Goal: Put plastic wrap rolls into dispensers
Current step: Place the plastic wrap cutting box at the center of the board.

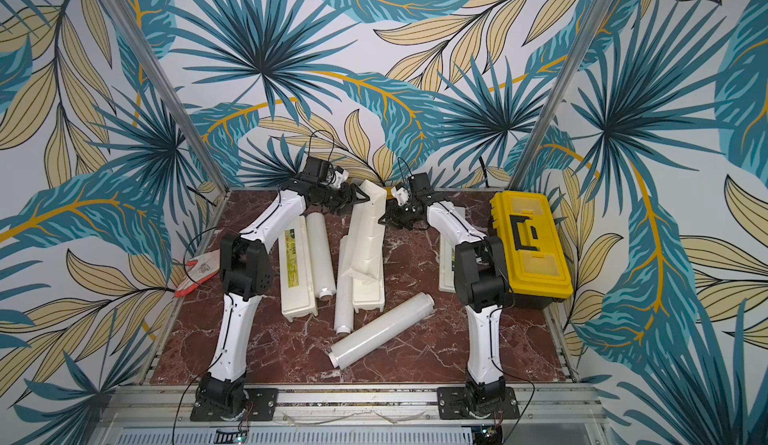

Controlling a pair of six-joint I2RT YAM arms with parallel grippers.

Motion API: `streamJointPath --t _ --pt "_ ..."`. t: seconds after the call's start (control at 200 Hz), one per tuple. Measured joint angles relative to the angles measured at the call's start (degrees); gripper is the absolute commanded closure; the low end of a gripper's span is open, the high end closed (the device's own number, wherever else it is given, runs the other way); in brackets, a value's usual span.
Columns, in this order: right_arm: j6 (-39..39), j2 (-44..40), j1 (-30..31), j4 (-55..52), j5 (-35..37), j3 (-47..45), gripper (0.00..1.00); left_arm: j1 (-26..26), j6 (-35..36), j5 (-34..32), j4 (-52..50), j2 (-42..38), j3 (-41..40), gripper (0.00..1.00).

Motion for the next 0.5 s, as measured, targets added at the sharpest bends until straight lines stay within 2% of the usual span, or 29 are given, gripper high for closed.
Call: streamJointPath --t 0.065,0.105,0.345,0.501 --pt "0.07 0.02 0.02 -0.11 0.39 0.0 1.0 -0.07 0.15 0.44 0.24 -0.11 0.02 0.11" --pt "0.04 0.02 0.02 -0.28 0.5 0.0 1.0 -0.15 0.55 0.39 0.09 -0.11 0.02 0.0" --pt "-1.88 0.02 -0.74 -7.3 1.81 3.28 1.0 -0.5 2.08 -3.15 -1.6 -0.61 -0.04 0.0" --pt "-5.88 0.02 -4.0 -15.72 5.7 7.5 1.0 -0.5 5.07 -8.04 -1.86 -4.74 -1.29 0.0"
